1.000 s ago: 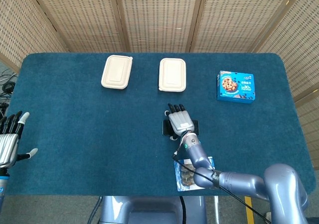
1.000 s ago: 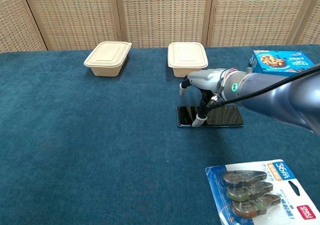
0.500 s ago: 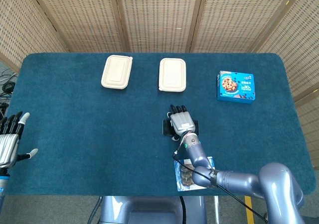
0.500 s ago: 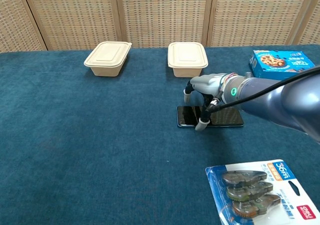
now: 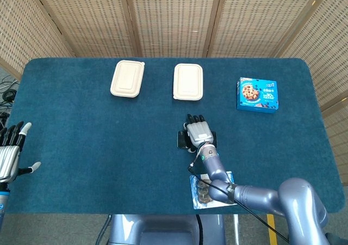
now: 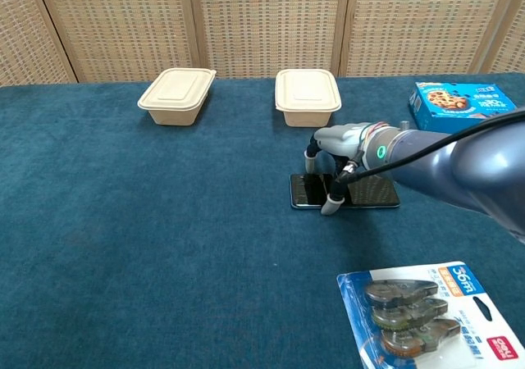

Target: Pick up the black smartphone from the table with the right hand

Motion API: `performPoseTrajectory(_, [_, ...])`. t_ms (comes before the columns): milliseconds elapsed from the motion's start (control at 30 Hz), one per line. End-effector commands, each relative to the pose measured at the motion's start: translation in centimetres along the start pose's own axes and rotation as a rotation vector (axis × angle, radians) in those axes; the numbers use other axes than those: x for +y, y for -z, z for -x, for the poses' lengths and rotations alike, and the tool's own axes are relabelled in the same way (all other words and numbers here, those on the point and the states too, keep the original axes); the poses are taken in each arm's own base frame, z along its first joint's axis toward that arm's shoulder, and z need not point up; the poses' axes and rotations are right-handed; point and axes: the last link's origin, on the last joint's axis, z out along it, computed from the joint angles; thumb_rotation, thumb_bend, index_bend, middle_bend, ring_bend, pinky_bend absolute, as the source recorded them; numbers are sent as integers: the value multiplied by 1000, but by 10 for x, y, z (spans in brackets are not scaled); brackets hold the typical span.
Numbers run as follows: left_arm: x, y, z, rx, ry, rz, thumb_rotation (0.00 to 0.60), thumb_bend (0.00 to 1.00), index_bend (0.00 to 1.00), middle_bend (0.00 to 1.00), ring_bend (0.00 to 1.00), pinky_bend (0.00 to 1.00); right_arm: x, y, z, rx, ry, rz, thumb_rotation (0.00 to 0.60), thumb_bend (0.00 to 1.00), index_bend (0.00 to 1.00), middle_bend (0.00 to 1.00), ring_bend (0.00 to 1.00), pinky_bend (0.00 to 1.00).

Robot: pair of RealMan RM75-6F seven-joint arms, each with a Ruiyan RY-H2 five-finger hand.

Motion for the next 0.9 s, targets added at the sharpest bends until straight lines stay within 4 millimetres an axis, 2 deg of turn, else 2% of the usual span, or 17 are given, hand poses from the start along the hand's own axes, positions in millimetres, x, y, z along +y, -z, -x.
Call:
performPoseTrajectory(33, [-1, 0, 0, 0, 4, -3, 600, 0, 0, 0, 0, 0, 0, -1, 3, 0, 7, 6, 600, 19, 352, 0, 0, 0])
performPoseTrajectory(233, [-3, -1, -1, -2, 10, -6, 600, 0, 0, 0, 0, 0, 1, -2, 4, 5, 7, 4, 600, 93, 483, 0, 0, 0])
performPoseTrajectory(333, [-2, -1, -1, -3, 12, -4, 600, 0, 0, 0, 0, 0, 0, -1, 5, 13, 12, -9, 600, 130, 517, 0, 0, 0])
performPoseTrajectory(700, [-2, -1, -2, -3, 18, 0, 600, 0, 0, 0, 0, 0, 0, 12, -4, 48, -43, -75, 600, 159, 536, 0, 0, 0])
performPoseTrajectory(900, [-1, 1, -3, -1, 19, 4, 600, 0, 0, 0, 0, 0, 1, 22, -11, 35, -166, -111, 600, 156, 538, 0, 0, 0])
